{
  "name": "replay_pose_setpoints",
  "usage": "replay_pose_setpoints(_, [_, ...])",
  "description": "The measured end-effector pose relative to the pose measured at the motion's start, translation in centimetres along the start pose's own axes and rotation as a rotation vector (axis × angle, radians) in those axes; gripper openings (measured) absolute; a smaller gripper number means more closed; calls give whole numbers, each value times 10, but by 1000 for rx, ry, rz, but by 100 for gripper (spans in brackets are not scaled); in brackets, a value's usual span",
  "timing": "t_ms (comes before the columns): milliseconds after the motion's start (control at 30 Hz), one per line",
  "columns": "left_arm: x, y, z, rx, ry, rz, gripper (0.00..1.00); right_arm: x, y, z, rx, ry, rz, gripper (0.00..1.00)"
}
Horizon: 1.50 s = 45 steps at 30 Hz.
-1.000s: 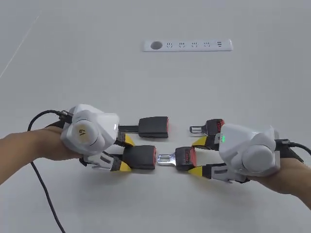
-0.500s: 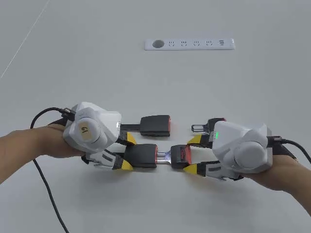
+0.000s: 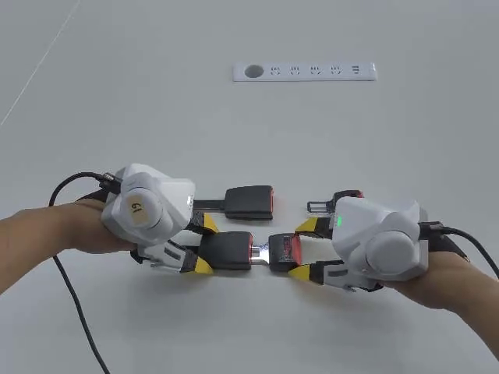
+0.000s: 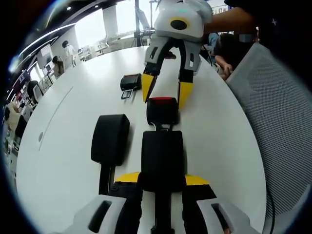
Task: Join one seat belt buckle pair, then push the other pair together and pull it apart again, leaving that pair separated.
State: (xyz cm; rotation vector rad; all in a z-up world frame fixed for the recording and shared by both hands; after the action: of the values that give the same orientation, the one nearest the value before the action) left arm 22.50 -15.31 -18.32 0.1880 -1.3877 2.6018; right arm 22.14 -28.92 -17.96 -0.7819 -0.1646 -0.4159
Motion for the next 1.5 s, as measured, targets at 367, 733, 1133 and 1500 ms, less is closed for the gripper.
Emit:
replay_pose_setpoints(367, [0,0,0,3,-10,2,32,-1,0,-1,-2,17,11,30])
replay_pose_setpoints(733, [0,1,0,0,-8,-2,31,-3,2,-1,-5,16,32,30])
replay_pose_setpoints(1133, [0,1,0,1,-8,-4,31,-2,5,1,-8,4,55,29])
replay_pose_setpoints(1500, [0,1,1,-3,-6,-11,31,-1,6,3,-8,-13,75,29])
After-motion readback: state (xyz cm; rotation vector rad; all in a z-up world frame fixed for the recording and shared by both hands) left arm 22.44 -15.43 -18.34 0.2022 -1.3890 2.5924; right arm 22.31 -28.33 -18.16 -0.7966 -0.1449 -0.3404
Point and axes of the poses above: the centre of the closed fingertips' face, and the gripper's own axes: y roughly forward along the fingers, x roughly to its right, z roughly out of its top, the point moved 3 cm from there along -y, roughly backward along the fingers, and after that the axes turned 14 degrees about -z, right-handed, at the moved point
